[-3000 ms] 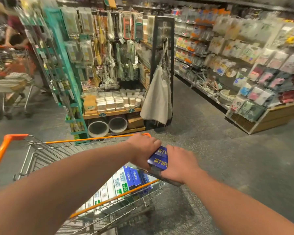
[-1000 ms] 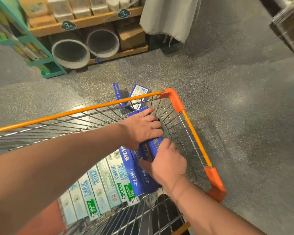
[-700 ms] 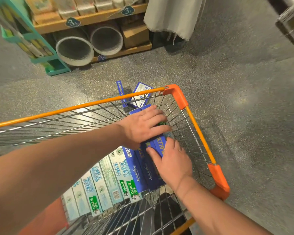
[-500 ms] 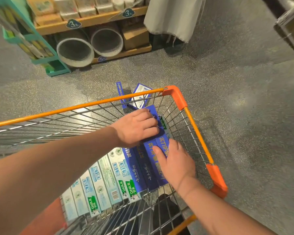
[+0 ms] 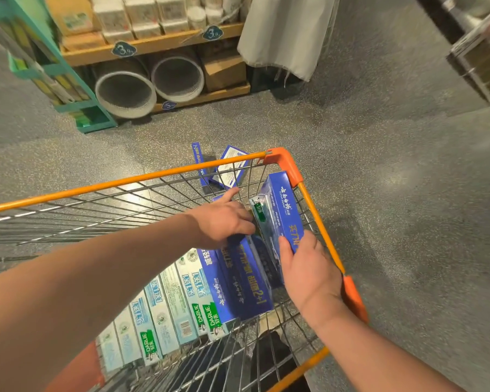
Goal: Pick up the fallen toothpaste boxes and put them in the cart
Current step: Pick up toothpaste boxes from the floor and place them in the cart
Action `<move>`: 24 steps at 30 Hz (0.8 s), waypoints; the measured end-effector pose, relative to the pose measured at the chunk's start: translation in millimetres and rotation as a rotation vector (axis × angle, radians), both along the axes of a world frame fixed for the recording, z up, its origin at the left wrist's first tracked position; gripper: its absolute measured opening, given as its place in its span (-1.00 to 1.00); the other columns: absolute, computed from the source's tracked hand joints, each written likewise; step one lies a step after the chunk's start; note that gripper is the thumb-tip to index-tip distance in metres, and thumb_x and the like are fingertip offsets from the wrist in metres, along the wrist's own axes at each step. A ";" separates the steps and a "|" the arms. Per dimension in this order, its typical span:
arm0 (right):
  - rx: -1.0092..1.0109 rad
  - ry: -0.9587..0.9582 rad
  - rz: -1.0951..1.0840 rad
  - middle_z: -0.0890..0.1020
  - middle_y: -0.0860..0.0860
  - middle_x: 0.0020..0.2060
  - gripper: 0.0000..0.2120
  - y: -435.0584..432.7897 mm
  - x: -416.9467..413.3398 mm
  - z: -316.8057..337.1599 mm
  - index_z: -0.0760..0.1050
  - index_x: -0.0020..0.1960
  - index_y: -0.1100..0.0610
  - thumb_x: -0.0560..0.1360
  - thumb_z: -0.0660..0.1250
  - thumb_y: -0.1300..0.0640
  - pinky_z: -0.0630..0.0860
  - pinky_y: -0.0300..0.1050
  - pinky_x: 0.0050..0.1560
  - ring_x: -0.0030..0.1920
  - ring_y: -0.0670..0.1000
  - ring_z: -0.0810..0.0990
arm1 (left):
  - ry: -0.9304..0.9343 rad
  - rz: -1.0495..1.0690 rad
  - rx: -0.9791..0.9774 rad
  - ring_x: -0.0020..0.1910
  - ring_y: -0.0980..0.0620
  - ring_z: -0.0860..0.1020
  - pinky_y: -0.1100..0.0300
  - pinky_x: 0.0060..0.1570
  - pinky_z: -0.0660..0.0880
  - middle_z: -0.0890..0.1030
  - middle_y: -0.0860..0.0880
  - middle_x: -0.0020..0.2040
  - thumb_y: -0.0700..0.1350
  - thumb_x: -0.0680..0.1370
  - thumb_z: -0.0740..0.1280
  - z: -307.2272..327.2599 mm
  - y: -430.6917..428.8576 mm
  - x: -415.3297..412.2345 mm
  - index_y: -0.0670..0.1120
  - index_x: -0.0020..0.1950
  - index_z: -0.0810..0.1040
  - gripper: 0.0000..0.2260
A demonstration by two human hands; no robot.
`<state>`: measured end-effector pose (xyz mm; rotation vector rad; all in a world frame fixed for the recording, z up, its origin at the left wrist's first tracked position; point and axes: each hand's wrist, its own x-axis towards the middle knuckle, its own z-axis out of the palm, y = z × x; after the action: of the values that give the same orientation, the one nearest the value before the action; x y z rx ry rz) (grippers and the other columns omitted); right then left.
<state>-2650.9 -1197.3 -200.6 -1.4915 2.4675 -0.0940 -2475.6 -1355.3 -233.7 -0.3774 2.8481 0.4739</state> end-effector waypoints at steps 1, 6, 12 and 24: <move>-0.009 -0.002 0.002 0.66 0.17 -0.11 -0.49 -0.6 2.0 0.0 0.48 0.11 0.22 0.58 0.10 -0.23 0.54 0.02 -0.27 -0.11 0.22 0.68 | -0.050 -0.001 -0.007 0.38 -0.07 0.43 -0.12 0.49 -0.44 0.57 0.03 0.26 -0.29 0.49 0.40 -1.2 2.7 -5.3 0.03 0.37 0.55 -0.53; -0.012 -0.078 0.074 0.66 0.15 -0.11 -0.53 -5.7 14.2 -0.2 0.47 0.12 0.18 0.58 0.15 -0.23 0.54 0.03 -0.25 -0.10 0.22 0.68 | -0.178 -0.006 0.033 0.42 -0.04 0.37 0.03 0.33 -0.64 0.55 0.05 0.27 -0.32 0.47 0.35 -10.6 7.0 -18.5 0.04 0.41 0.52 -0.46; -0.007 -0.031 0.175 0.63 0.14 -0.31 -0.64 -17.0 20.0 -10.8 0.48 -0.06 0.19 0.51 0.43 -0.11 0.49 -0.07 -0.46 -0.35 0.17 0.65 | -0.177 0.025 0.085 0.48 -0.02 0.19 -0.04 0.53 -0.34 0.49 0.19 0.32 -0.12 0.57 0.38 -13.1 2.5 -7.1 0.15 0.41 0.49 -0.58; -0.011 0.010 0.221 0.61 0.09 -0.19 -0.55 -15.9 44.3 -20.5 0.45 0.00 0.13 0.54 0.15 -0.28 0.51 -0.04 -0.43 -0.23 0.15 0.64 | 0.281 0.445 0.015 -0.12 -0.08 0.51 0.04 -0.12 0.54 0.55 0.01 -0.17 0.22 0.44 0.29 -19.0 20.0 22.3 -0.04 -0.17 0.59 -0.67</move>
<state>-2606.5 -1213.2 -221.1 -1.7613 2.2952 -0.0580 -2453.3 -1335.4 -252.7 -1.0275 3.0184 0.6744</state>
